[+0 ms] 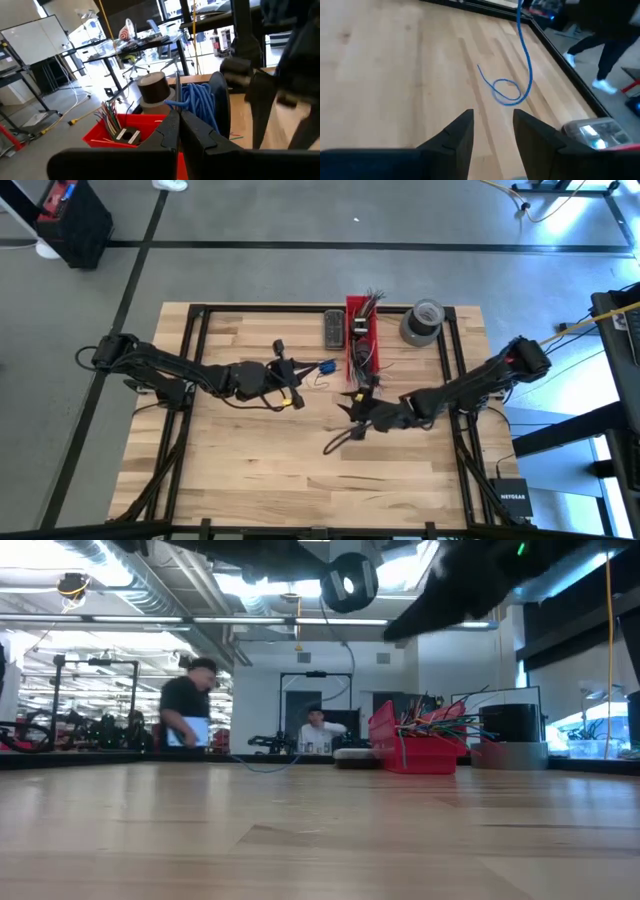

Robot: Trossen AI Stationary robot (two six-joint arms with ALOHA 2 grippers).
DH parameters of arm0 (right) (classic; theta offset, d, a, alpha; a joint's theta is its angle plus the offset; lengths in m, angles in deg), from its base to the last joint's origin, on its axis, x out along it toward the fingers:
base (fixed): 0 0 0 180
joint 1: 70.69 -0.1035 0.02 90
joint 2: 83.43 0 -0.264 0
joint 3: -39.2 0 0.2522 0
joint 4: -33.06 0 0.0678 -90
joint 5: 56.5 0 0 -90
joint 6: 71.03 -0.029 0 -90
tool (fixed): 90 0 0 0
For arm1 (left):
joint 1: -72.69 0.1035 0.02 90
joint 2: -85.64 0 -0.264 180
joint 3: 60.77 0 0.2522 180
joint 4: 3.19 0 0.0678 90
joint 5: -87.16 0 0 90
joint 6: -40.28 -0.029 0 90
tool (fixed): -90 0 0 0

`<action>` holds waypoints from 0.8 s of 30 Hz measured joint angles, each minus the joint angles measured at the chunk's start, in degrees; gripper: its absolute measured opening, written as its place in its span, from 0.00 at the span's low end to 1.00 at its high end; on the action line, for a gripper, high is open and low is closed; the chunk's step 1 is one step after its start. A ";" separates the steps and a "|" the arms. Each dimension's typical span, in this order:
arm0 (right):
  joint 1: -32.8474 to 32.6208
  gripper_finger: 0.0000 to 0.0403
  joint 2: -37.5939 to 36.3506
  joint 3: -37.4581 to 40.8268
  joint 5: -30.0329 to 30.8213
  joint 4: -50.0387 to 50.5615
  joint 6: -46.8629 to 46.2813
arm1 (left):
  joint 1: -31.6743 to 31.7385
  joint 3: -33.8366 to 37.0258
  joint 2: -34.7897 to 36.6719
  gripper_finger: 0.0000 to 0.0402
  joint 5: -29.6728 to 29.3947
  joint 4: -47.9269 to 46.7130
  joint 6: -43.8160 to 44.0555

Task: Coil cords
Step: Coil the blue wire into the black spool

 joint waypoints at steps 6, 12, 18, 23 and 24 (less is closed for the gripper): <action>5.64 0.35 7.34 6.65 -0.48 -22.37 3.81 | 0.11 0.02 0.00 0.00 -0.02 -0.05 -0.40; 12.02 0.35 12.18 8.47 -16.22 -32.95 3.50 | 0.11 0.02 0.00 0.00 -0.01 -0.17 -1.53; 14.66 0.35 15.65 8.46 -18.47 -38.74 4.10 | 0.09 0.02 -0.02 0.00 -0.02 -0.30 -1.55; 14.95 0.33 16.25 8.48 -19.04 -39.96 5.08 | 0.09 0.04 -0.02 0.00 -0.01 0.07 -1.55; 14.93 0.32 16.23 8.46 -19.92 -40.98 5.34 | 0.09 0.04 -0.02 0.00 -0.02 0.05 -1.55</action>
